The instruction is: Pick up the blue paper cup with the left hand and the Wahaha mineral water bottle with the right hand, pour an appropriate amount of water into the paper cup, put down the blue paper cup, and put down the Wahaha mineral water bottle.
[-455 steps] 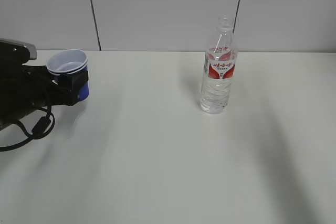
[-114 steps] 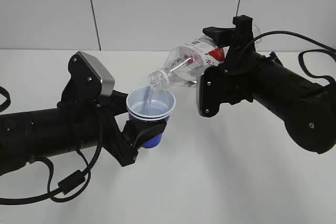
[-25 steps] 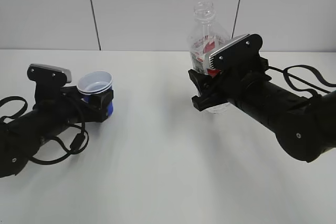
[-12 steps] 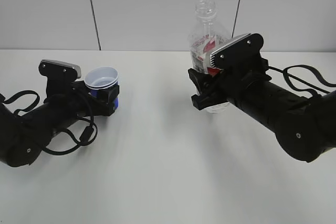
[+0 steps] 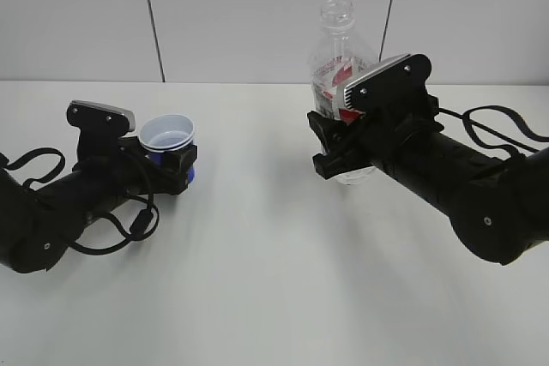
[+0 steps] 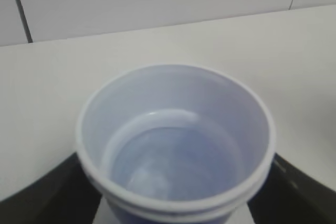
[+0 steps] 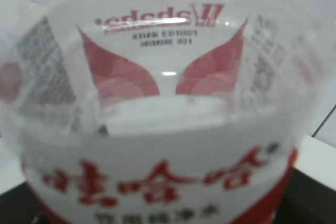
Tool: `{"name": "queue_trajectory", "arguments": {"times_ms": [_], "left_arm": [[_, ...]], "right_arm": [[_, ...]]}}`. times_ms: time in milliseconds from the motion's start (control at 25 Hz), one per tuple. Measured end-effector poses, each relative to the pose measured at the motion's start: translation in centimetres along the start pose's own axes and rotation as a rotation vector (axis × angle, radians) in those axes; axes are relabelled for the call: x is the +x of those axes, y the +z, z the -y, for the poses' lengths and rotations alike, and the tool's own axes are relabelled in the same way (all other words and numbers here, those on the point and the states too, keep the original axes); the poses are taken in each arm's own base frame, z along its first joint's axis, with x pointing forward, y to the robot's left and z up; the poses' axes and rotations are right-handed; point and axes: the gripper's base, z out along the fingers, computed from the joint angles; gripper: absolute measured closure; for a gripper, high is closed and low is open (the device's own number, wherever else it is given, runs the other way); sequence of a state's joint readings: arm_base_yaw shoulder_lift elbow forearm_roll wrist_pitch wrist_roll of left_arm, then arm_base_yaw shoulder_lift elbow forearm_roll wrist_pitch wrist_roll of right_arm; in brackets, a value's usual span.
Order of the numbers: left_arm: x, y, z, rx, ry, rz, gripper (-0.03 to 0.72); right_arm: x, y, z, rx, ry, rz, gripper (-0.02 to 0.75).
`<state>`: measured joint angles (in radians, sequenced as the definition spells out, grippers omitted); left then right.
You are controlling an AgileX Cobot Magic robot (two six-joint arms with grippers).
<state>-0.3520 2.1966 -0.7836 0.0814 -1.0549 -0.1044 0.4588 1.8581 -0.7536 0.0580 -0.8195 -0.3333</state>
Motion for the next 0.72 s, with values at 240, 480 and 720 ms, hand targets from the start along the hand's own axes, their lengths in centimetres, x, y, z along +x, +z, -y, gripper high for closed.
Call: {"name": "queue_trajectory", "arguments": {"times_ms": [240,480,720], "left_arm": [[0.0,0.0,0.0,0.001,0.001,-0.008,0.091],[0.7,0.0,-0.1,-0.007,0.001,-0.085,0.048],[1.1,0.0,-0.1,-0.016,-0.002,-0.124,0.017]], "right_arm": [[0.0,0.0,0.0,0.000,0.002,0.000,0.235],[0.0,0.0,0.0,0.000,0.002,0.000,0.235],[0.0,0.0,0.0,0.000,0.004,0.000,0.235]]}}
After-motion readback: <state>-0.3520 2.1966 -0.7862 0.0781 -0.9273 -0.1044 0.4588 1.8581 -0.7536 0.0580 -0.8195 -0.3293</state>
